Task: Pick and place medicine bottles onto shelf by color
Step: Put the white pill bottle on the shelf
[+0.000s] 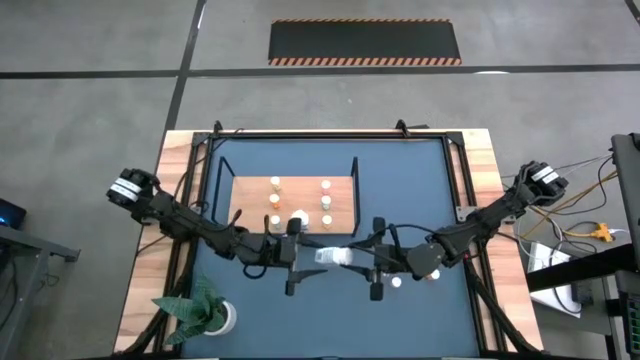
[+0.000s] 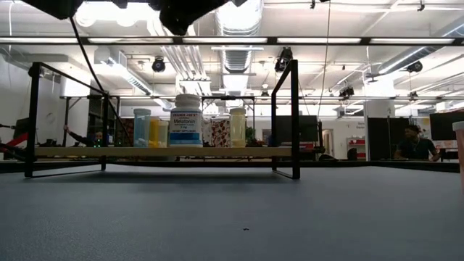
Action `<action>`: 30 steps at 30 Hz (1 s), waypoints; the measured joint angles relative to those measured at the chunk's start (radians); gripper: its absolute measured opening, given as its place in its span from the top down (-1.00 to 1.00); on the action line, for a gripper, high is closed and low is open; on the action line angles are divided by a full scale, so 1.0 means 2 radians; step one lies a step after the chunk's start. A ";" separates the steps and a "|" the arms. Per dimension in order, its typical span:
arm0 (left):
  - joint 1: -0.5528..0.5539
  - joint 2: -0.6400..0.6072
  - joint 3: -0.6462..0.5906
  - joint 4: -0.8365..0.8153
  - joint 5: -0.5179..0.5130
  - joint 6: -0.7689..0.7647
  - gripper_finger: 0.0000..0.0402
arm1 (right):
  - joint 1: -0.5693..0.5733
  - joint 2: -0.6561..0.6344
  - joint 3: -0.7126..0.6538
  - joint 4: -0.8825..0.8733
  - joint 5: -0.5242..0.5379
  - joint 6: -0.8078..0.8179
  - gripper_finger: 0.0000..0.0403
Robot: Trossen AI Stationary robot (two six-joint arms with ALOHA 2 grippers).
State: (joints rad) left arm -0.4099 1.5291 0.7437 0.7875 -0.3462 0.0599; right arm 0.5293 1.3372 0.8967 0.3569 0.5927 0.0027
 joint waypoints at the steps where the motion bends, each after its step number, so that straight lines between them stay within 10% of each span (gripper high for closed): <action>1: 0.002 0.000 -0.001 0.001 0.000 -0.001 -0.23 | 0.000 -0.001 0.000 0.000 0.001 -0.002 0.11; 16: 0.010 0.000 -0.007 0.004 0.002 -0.001 0.30 | -0.003 0.001 0.000 0.000 -0.006 -0.022 0.07; 30: 0.012 -0.004 -0.009 0.044 0.121 -0.018 0.30 | -0.003 -0.085 0.000 -0.092 -0.075 -0.093 -0.57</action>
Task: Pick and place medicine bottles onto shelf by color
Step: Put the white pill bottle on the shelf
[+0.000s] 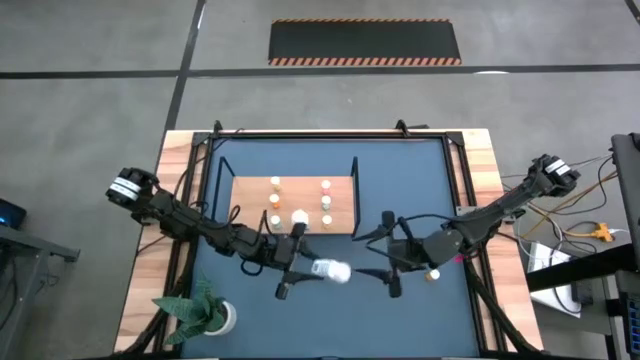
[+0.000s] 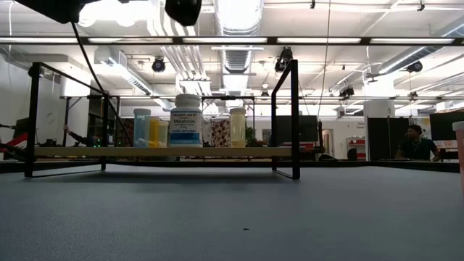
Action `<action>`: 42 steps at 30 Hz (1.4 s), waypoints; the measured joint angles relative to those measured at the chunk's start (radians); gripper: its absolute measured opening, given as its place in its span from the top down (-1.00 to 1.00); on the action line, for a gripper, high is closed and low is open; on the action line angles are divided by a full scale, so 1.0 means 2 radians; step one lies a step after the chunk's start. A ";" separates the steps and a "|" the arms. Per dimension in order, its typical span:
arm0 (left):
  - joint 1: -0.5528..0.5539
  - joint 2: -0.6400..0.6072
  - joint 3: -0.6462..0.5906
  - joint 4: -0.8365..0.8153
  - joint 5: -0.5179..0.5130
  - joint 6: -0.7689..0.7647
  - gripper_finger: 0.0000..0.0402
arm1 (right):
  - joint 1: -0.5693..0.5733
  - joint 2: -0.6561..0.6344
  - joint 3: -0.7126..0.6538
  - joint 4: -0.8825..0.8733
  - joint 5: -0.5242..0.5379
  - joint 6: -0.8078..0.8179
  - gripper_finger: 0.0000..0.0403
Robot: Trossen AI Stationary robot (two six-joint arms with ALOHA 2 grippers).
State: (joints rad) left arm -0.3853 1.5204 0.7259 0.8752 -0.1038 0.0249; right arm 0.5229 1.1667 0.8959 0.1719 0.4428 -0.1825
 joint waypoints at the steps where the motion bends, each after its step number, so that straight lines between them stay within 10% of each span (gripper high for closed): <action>1: 0.000 0.000 0.000 0.002 0.027 0.002 0.29 | 0.000 -0.009 0.000 -0.013 -0.021 -0.011 -0.60; 10: 0.002 0.000 0.000 0.040 0.140 0.007 0.28 | -0.002 0.012 -0.011 0.027 -0.147 -0.118 -0.63; 19: 0.011 0.040 0.000 0.081 0.142 -0.006 0.27 | -0.022 0.082 0.000 0.138 -0.154 -0.216 -0.59; 30: 0.027 0.073 0.004 0.135 0.143 -0.024 0.27 | -0.074 0.117 0.037 0.136 -0.316 -0.193 -0.59; 42: 0.028 0.073 0.002 0.133 0.143 -0.024 0.27 | -0.086 0.155 0.065 0.135 -0.330 -0.224 -0.36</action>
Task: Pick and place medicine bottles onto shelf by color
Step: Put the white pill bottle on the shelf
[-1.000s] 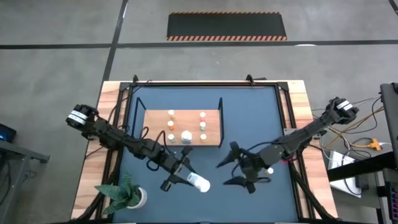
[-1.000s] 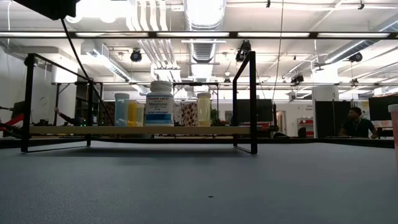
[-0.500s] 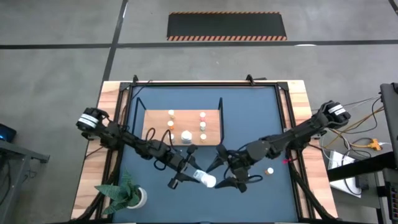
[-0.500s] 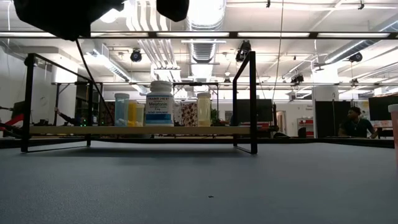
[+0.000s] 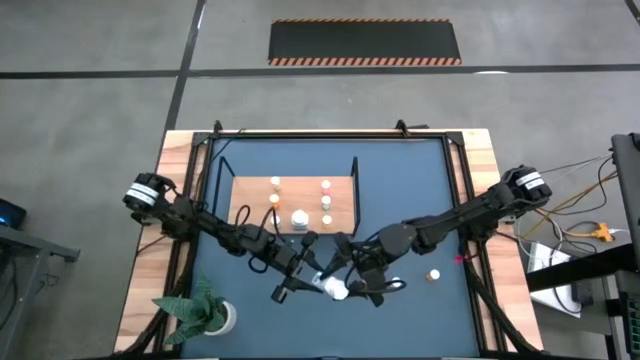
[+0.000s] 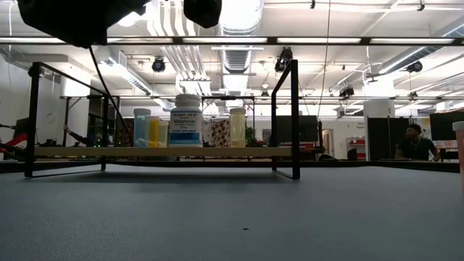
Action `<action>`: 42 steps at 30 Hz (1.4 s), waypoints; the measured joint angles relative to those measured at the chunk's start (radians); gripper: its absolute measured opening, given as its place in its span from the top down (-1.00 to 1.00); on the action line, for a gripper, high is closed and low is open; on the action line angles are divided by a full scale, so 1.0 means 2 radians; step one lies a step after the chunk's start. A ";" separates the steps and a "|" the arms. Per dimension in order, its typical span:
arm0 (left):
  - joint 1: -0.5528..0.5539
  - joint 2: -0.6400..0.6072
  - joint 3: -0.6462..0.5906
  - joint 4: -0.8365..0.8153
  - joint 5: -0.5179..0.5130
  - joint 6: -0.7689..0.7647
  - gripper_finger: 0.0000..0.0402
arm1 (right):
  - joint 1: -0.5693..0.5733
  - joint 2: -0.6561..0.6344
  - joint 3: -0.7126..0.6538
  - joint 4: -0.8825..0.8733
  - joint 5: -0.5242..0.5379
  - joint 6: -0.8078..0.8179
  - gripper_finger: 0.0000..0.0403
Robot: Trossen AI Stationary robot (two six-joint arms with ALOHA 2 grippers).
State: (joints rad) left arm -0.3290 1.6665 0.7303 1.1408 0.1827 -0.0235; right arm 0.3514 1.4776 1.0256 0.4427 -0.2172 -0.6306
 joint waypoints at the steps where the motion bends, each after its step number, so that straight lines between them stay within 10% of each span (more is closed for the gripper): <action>1: 0.000 0.000 0.000 0.001 0.000 0.000 0.27 | -0.001 0.000 0.000 0.003 0.000 -0.001 -0.31; 25: 0.011 -0.051 -0.007 -0.094 -0.091 0.085 -0.27 | 0.003 -0.080 -0.003 -0.154 0.073 0.178 -0.09; 38: 0.010 -0.066 0.003 -0.118 -0.243 0.169 -0.27 | 0.078 -0.118 -0.015 -0.247 0.656 0.441 -0.10; 42: 0.011 -0.047 0.017 -0.071 -0.315 0.191 -0.27 | 0.081 -0.087 -0.016 -0.242 0.758 0.503 -0.10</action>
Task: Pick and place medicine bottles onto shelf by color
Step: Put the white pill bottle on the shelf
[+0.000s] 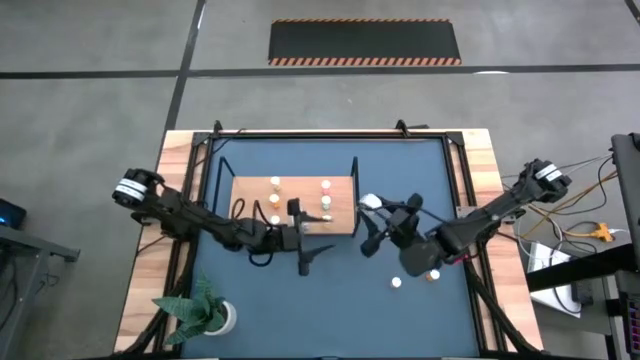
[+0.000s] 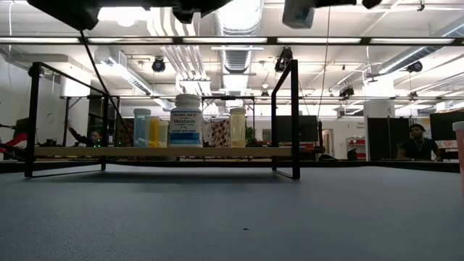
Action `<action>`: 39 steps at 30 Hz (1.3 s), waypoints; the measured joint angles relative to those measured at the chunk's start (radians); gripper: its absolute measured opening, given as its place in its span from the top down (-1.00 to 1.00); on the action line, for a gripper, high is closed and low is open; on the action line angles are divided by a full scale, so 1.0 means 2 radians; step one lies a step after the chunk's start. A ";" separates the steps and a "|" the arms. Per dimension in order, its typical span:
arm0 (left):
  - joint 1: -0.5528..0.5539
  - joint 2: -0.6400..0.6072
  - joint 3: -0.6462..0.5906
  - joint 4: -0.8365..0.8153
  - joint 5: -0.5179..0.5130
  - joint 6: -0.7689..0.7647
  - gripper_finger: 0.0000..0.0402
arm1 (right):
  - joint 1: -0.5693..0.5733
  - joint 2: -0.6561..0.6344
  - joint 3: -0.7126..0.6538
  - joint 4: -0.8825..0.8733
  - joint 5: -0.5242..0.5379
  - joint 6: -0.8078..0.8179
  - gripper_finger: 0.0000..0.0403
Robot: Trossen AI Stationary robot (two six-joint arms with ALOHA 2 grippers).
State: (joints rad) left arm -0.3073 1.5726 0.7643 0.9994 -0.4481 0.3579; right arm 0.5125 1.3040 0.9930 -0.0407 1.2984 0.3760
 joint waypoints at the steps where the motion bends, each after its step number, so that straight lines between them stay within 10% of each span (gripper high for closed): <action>1: 0.000 0.006 0.001 0.014 -0.020 0.008 -0.27 | -0.001 0.010 0.000 0.003 0.009 0.010 -0.10; 27: 0.020 0.134 0.112 0.046 -0.120 0.024 -0.26 | -0.013 0.045 0.007 0.066 -0.025 0.009 -0.10; 39: 0.020 0.134 0.112 0.044 -0.121 0.021 0.13 | -0.013 0.045 0.007 0.067 -0.023 0.012 -0.10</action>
State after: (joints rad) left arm -0.2672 1.8404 0.9874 1.0865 -0.6899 0.4001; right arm 0.4862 1.3937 1.0077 0.0929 1.2526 0.4000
